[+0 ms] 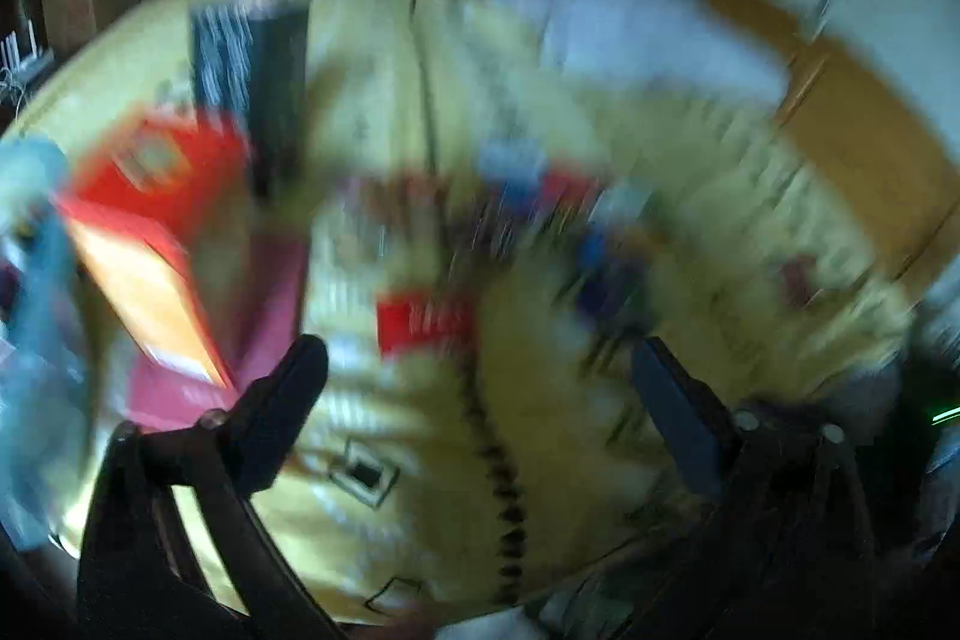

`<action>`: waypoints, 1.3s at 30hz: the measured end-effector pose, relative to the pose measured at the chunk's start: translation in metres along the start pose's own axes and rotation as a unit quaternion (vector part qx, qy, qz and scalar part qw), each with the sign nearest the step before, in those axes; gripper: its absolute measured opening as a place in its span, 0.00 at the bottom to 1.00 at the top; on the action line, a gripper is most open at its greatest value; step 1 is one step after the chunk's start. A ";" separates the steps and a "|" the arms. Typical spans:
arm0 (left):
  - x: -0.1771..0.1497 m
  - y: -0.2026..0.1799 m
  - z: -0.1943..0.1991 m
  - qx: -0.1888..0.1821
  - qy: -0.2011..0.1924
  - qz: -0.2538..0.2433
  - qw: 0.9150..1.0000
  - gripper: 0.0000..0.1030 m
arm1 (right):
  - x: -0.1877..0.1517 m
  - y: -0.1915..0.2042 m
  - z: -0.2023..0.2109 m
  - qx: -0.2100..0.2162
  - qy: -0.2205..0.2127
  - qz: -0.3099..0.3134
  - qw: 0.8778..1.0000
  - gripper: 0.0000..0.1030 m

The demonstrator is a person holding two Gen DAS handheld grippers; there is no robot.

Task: Organize snacks
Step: 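Move both tools back over the snack pile on the bed, then grasp the red printed candy packet with the left tool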

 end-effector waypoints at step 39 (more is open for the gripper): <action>-0.030 -0.006 -0.123 -0.127 0.129 0.067 0.981 0.64 | -0.025 -0.089 -0.012 0.002 0.014 -0.102 0.995 0.93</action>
Point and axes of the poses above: each gripper's, at about its wrist camera, not at the fingertips, and z roughly against the way its jaws point, y to its left, x to its top, the point moved 3 cm from there along -z, roughly the way its jaws point, and after that the axes turned 4 degrees about -y, right-handed, at the moved point
